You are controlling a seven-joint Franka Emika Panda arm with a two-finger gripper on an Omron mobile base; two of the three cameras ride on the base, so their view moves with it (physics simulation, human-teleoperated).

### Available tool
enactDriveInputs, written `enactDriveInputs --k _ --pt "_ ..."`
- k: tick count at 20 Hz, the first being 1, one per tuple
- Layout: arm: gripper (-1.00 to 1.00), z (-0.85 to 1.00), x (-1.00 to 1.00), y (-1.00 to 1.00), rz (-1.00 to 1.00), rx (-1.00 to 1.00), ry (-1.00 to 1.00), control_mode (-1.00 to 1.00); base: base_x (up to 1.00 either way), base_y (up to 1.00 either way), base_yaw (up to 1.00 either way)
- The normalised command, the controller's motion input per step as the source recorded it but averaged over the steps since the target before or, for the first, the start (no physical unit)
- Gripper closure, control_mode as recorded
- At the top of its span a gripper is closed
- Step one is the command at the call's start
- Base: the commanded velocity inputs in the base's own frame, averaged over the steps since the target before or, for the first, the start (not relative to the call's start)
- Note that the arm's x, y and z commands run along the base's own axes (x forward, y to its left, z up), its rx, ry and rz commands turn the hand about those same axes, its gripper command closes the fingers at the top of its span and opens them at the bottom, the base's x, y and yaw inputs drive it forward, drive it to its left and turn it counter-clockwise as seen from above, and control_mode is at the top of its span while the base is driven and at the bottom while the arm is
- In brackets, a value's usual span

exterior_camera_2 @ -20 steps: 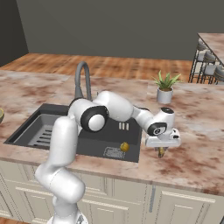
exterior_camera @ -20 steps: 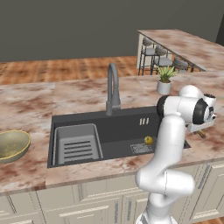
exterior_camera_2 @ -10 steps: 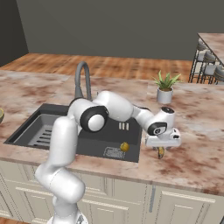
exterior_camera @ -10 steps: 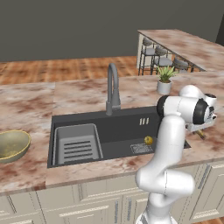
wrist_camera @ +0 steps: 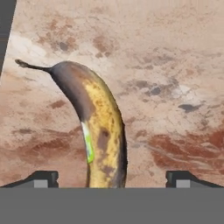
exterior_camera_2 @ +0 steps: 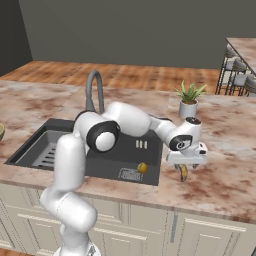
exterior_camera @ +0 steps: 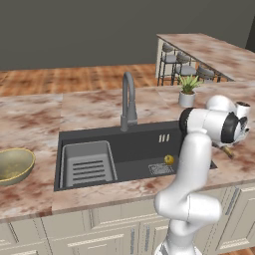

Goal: Remove the squash and banana from the sink. Then move the bowl and cup from the counter to the sink for washing.

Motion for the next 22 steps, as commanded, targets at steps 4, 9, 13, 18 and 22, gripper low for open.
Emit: enactDriveInputs --k 4,9,13,18,22 --pt "-1.0 0.28 -0.12 0.14 -0.03 0.0 -0.04 -1.0 0.0 0.0 0.0" --pt "-1.0 0.2 -0.07 0.29 -0.07 -0.01 -0.11 -1.0 0.0 0.0 0.0" --pt "-1.0 0.16 -0.12 0.29 -0.05 0.0 -0.1 -1.0 0.0 0.0 0.0" --pt "-1.0 0.08 -0.16 0.38 -0.09 -0.04 -0.18 -1.0 0.0 0.0 0.0" --pt "-1.0 0.12 -0.1 0.39 -0.11 -0.08 -0.04 -1.0 0.0 0.0 0.0"
